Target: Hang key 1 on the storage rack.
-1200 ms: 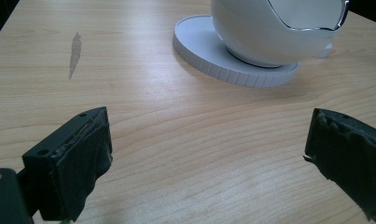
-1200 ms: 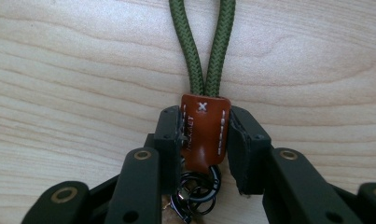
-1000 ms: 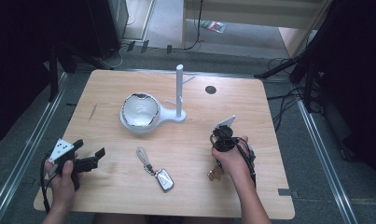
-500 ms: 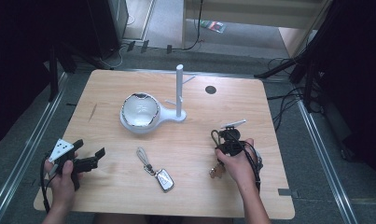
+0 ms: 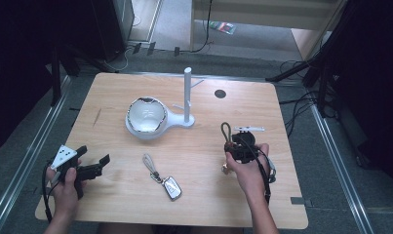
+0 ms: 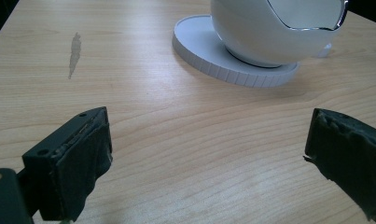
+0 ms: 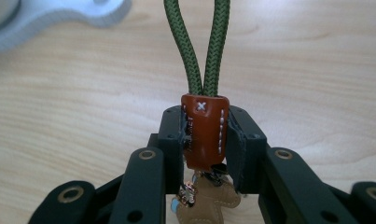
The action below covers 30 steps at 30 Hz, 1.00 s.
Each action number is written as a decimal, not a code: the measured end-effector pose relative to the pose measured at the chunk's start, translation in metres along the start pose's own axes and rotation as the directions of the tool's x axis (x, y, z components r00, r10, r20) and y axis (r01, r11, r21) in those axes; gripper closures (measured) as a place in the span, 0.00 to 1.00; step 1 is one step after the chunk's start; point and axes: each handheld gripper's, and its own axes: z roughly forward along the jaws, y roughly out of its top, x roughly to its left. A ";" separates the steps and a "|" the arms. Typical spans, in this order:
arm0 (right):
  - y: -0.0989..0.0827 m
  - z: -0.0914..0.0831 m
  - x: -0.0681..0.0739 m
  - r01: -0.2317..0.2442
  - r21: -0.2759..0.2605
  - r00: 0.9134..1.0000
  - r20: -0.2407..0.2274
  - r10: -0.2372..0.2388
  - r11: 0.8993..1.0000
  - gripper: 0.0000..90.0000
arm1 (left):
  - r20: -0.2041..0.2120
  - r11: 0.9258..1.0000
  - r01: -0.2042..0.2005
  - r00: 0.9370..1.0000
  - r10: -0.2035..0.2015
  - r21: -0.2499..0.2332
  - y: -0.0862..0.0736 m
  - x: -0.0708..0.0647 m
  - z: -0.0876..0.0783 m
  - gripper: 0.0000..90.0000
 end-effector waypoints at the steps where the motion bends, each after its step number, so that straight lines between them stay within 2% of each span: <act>1: 0.001 -0.002 0.000 -0.001 -0.021 1.000 0.000 0.001 1.000 0.78 | 0.000 1.000 -0.002 1.000 0.002 0.001 0.000 0.000 0.000 0.01; 2: 0.001 -0.002 0.000 -0.001 -0.021 1.000 0.000 0.001 1.000 0.78 | 0.000 1.000 -0.002 1.000 0.002 0.001 0.000 0.000 0.000 0.01; 3: 0.002 -0.006 0.001 0.005 -0.065 1.000 -0.008 -0.006 0.998 0.78 | 0.000 1.000 0.001 1.000 -0.001 0.000 0.000 0.000 0.000 0.01; 6: 0.003 -0.012 0.003 0.007 -0.122 1.000 -0.019 -0.010 0.993 0.78 | 0.000 1.000 -0.002 1.000 0.002 0.001 0.000 0.000 0.000 0.01; 7: 0.003 -0.012 0.003 0.007 -0.122 1.000 -0.019 -0.010 0.993 0.78 | 0.000 1.000 -0.002 1.000 0.002 0.001 0.000 0.000 0.000 0.01; 8: 0.004 -0.015 0.004 0.013 -0.157 1.000 -0.019 -0.016 0.987 0.78 | 0.000 1.000 -0.002 1.000 0.002 0.000 0.000 0.000 0.000 0.01; 9: 0.004 -0.015 0.004 0.013 -0.157 1.000 -0.019 -0.016 0.987 0.78 | 0.000 1.000 -0.002 1.000 0.002 0.000 0.000 0.000 0.000 0.01; 10: 0.005 -0.017 0.005 0.020 -0.186 1.000 -0.014 -0.023 0.982 0.78 | 0.000 1.000 -0.002 1.000 0.002 0.001 0.000 0.000 0.000 0.01; 13: 0.006 -0.019 0.005 0.021 -0.210 1.000 -0.016 -0.025 0.978 0.78 | 0.000 1.000 0.000 1.000 0.000 -0.001 0.000 0.000 0.000 0.01; 14: 0.006 -0.021 0.006 0.026 -0.236 0.999 -0.025 -0.033 0.971 0.78 | 0.000 1.000 -0.002 1.000 0.002 0.000 0.000 0.000 0.000 0.01; 18: 0.007 -0.025 0.008 0.028 -0.274 0.999 -0.031 -0.038 0.961 0.78 | 0.000 1.000 -0.001 1.000 0.001 0.000 0.000 0.000 0.000 0.01; 20: 0.008 -0.026 0.009 0.036 -0.303 0.998 -0.031 -0.048 0.952 0.78 | 0.001 1.000 0.000 1.000 0.000 0.000 0.000 0.000 0.000 0.01; 21: 0.008 -0.026 0.009 0.036 -0.303 0.998 -0.031 -0.048 0.952 0.78 | 0.001 1.000 0.000 1.000 0.000 0.000 0.000 0.000 0.000 0.01; 22: 0.008 -0.027 0.010 0.043 -0.329 0.998 -0.030 -0.056 0.943 0.78 | 0.000 1.000 -0.001 1.000 0.001 0.000 0.000 0.000 0.000 0.01; 26: 0.009 -0.031 0.013 0.058 -0.368 0.997 -0.023 -0.072 0.928 0.78 | 0.000 1.000 -0.001 1.000 0.001 0.000 0.000 0.000 0.000 0.01; 27: 0.009 -0.031 0.013 0.058 -0.368 0.997 -0.023 -0.072 0.928 0.78 | 0.000 1.000 -0.001 1.000 0.001 0.000 0.000 0.000 0.000 0.01; 28: 0.011 -0.033 0.014 0.072 -0.393 0.996 -0.024 -0.089 0.917 0.78 | 0.000 1.000 -0.001 1.000 0.001 0.001 0.000 0.000 0.000 0.01; 29: 0.011 -0.033 0.014 0.072 -0.393 0.996 -0.024 -0.089 0.917 0.78 | 0.000 1.000 -0.001 1.000 0.001 0.001 0.000 0.000 0.000 0.01; 30: 0.012 -0.034 0.015 0.086 -0.421 0.994 -0.024 -0.106 0.903 0.78 | -0.010 1.000 -0.004 1.000 0.004 0.004 0.000 -0.001 0.000 0.01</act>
